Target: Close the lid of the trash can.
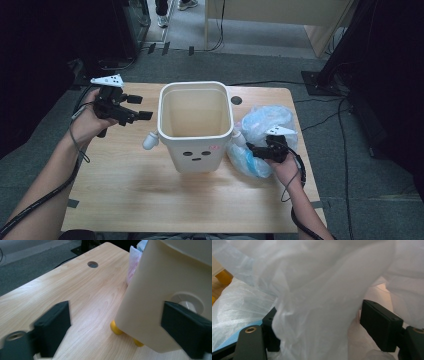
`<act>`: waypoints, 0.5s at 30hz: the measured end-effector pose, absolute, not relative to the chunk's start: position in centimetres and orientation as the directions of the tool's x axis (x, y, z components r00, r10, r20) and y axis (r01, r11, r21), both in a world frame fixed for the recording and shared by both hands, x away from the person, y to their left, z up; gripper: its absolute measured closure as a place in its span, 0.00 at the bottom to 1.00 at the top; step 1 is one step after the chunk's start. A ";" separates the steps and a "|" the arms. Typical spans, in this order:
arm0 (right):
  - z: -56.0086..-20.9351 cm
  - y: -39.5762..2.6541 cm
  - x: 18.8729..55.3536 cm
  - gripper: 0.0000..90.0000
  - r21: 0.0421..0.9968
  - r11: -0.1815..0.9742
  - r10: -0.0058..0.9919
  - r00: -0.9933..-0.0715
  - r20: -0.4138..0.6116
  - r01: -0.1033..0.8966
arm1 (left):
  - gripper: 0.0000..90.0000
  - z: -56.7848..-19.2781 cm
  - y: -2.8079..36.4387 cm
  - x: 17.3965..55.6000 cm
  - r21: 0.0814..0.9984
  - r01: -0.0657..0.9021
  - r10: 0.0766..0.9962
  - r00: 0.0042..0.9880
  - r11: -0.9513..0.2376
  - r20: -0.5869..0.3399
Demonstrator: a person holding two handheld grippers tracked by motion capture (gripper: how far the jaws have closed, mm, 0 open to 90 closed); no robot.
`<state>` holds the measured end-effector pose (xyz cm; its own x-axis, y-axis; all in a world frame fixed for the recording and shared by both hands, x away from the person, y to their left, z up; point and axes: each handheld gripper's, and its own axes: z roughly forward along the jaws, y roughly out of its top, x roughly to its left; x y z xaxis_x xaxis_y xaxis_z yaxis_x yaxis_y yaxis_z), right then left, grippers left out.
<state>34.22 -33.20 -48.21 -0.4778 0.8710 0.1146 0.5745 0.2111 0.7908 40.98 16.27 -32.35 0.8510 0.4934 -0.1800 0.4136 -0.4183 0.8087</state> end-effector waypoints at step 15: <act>-48.2 -33.2 34.2 0.29 0.791 0.214 0.871 -0.479 0.112 0.574 | 0.10 -34.9 16.5 40.6 0.818 0.406 0.480 0.857 -0.407 -0.187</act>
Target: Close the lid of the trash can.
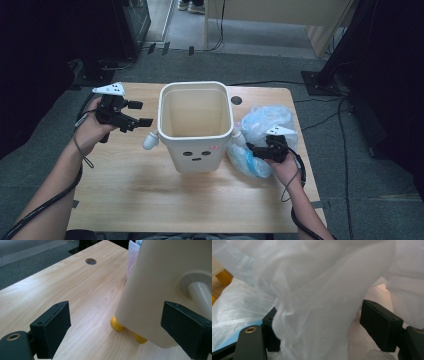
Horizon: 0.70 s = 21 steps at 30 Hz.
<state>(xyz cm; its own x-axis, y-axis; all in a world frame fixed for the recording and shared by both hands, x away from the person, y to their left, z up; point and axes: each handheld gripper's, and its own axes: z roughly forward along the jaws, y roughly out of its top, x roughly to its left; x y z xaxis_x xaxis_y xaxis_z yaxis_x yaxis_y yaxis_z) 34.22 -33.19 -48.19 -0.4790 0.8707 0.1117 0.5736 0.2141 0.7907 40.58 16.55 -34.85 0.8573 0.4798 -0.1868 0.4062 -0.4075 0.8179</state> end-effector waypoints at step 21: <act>-48.2 -33.2 34.2 0.29 0.790 0.215 0.871 -0.479 0.112 0.575 | 0.10 -39.7 16.8 39.3 0.832 0.396 0.463 0.865 -0.389 -0.196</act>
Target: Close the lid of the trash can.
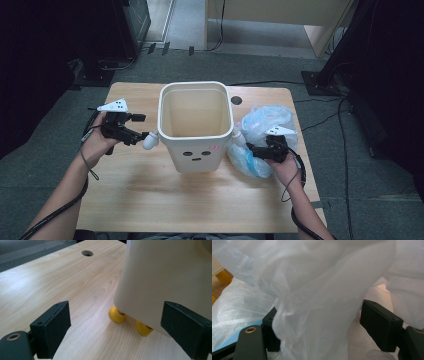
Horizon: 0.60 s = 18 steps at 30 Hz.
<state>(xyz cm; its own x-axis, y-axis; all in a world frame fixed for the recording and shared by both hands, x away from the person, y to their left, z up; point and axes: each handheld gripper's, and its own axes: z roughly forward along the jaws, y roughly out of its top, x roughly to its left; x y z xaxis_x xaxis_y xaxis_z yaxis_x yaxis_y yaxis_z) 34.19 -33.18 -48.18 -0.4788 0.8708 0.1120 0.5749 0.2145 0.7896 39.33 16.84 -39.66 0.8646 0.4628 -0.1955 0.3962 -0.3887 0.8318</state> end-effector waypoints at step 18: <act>-48.3 -33.1 34.2 0.29 0.789 0.213 0.871 -0.479 0.114 0.576 | 0.10 -43.0 17.5 38.5 0.837 0.416 0.495 0.843 -0.355 -0.209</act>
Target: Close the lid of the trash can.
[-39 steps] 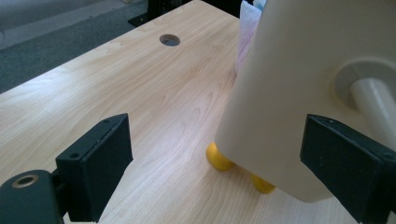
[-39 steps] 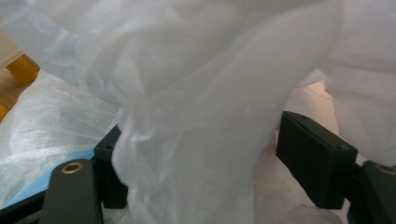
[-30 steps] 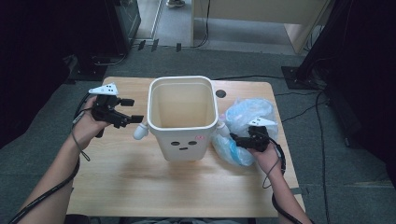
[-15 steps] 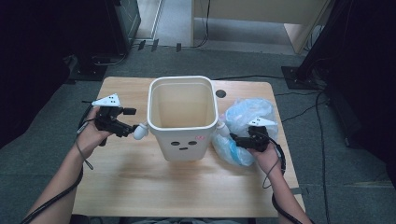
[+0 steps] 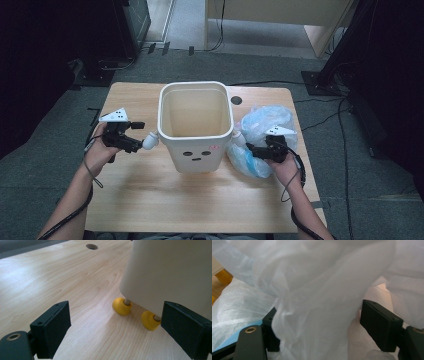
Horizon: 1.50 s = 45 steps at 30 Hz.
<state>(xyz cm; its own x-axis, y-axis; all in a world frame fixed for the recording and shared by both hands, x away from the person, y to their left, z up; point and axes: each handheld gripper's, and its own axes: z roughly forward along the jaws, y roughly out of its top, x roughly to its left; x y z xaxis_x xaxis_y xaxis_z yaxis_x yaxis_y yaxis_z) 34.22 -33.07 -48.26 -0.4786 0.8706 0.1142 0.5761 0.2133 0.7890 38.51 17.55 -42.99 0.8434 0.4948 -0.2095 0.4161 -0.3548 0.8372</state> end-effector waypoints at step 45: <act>-48.3 -33.0 34.4 0.29 0.784 0.221 0.869 -0.483 0.112 0.580 | 0.10 -50.0 18.8 38.1 0.797 0.441 0.549 0.819 -0.413 -0.168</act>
<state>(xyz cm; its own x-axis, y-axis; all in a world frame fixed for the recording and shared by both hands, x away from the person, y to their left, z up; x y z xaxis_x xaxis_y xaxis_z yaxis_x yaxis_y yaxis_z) 34.36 -32.96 -48.25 -0.4827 0.8686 0.1118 0.5797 0.2212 0.7842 38.11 18.80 -50.05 0.8187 0.5490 -0.1683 0.4407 -0.4128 0.7971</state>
